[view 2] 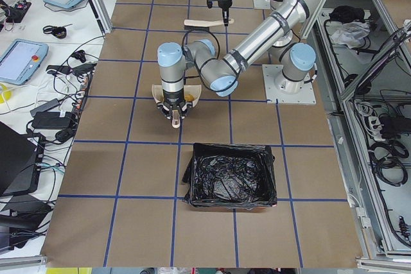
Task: Sweep and dump trash in nearest bin
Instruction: 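Lift the loaded dustpan toward the bin with the left gripper while the right withdraws, then tip the dustpan over the bin with the left gripper to dump it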
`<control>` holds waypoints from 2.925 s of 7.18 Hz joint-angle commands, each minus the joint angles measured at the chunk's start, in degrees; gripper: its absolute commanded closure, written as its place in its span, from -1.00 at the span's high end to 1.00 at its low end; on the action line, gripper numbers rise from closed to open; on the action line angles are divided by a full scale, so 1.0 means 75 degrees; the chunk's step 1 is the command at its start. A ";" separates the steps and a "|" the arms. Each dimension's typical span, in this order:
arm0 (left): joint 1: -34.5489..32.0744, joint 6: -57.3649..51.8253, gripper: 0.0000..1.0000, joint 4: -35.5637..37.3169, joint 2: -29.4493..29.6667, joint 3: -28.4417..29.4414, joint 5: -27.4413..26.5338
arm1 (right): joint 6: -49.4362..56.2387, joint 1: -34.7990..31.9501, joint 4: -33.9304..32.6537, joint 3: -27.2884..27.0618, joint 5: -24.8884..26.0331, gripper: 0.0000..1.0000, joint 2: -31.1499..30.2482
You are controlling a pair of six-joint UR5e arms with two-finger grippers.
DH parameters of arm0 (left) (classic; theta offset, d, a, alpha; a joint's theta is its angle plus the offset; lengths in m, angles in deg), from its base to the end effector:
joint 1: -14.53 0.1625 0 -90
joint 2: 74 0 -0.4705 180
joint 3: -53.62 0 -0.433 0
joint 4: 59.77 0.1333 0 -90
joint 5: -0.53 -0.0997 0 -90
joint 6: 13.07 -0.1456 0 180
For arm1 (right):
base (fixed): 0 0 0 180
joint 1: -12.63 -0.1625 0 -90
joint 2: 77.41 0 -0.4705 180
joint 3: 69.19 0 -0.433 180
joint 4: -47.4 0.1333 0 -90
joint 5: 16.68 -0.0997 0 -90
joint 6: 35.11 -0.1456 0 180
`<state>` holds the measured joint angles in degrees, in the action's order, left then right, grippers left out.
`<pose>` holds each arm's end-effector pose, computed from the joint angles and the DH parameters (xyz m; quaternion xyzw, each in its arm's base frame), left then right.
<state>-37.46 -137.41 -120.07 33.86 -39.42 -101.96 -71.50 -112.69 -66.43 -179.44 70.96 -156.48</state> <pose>0.3318 -0.5899 0.3306 0.6720 0.7286 0.0955 0.0920 0.4258 -0.3600 0.2433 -0.0106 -0.9977 -0.0640 0.0209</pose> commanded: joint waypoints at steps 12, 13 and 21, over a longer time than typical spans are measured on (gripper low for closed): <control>0.3733 -0.5496 -1.00 0.2816 0.0772 0.1713 -0.0619 | 0.0165 -0.0202 -0.0199 -0.0909 0.0104 -1.00 -0.0146; 0.3733 -0.5824 -1.00 0.3440 0.0596 0.1161 -0.0643 | 0.0189 -0.0202 -0.0140 -0.0909 0.0116 -1.00 -0.0146; 0.2659 -0.5706 -1.00 0.2367 -0.0212 0.1049 -0.0748 | 0.0458 -0.0190 -0.0163 -0.0549 0.0570 0.90 -0.0122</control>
<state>-14.19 -184.97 -95.07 33.97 -32.23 -107.42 -68.13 -114.17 -67.67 -185.12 73.46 -157.12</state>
